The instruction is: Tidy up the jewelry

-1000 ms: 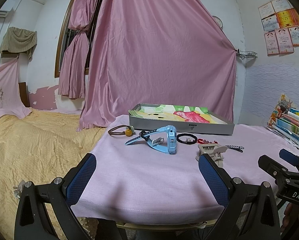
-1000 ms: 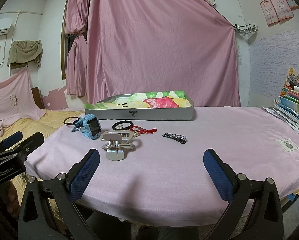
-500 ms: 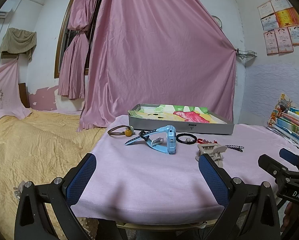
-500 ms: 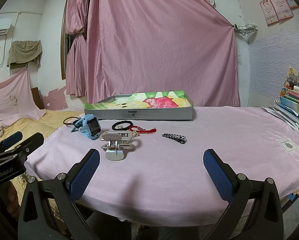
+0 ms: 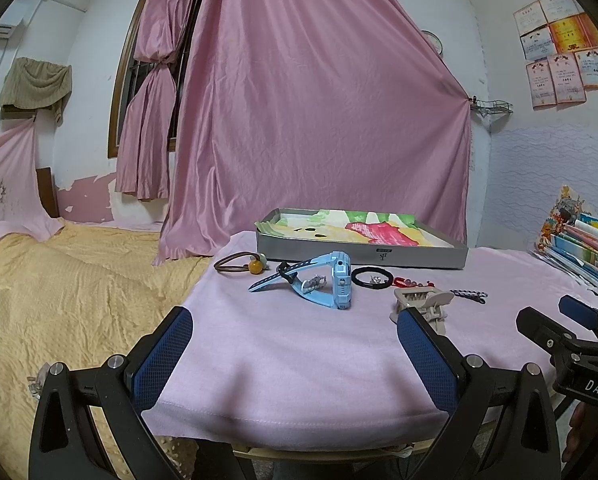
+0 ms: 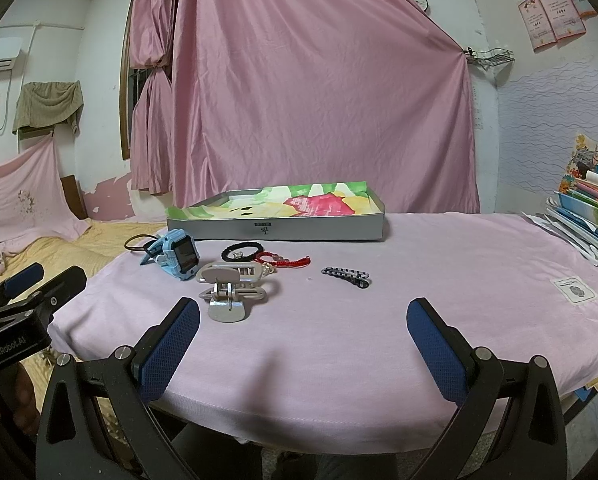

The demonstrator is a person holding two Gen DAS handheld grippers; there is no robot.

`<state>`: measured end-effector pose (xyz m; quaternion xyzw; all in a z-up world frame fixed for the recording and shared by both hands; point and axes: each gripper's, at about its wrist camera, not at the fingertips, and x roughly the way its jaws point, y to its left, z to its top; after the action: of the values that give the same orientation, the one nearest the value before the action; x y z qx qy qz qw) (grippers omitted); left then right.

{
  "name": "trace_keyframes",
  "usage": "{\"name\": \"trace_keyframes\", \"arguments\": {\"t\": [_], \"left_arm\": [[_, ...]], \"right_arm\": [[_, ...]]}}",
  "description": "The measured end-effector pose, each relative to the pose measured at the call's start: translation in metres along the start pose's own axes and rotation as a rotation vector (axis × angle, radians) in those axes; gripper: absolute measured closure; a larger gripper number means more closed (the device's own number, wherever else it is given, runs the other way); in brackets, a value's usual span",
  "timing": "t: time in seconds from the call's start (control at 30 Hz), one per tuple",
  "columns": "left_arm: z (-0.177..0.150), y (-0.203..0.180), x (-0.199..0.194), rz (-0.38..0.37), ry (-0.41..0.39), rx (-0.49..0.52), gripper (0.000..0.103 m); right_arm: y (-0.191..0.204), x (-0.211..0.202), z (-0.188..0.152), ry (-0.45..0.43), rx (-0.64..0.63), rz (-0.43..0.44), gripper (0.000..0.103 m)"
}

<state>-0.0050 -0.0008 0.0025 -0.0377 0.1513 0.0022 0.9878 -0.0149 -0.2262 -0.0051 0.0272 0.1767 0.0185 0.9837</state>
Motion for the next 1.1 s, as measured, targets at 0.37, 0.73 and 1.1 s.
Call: {"name": "trace_keyframes", "arguments": {"t": [0.37,0.73,1.1], "left_arm": [[0.0,0.0,0.001,0.0,0.0,0.002,0.0],[-0.001,-0.001,0.0,0.001,0.003,0.003,0.0],[0.001,0.005,0.009,-0.01,0.03,0.001,0.0]], "right_arm": [[0.001,0.001,-0.001,0.002,0.001,0.0,0.001],[-0.005,-0.004,0.0,0.006,0.004,-0.002,0.001],[-0.01,0.004,0.0,-0.009,0.022,-0.014,0.001]]}}
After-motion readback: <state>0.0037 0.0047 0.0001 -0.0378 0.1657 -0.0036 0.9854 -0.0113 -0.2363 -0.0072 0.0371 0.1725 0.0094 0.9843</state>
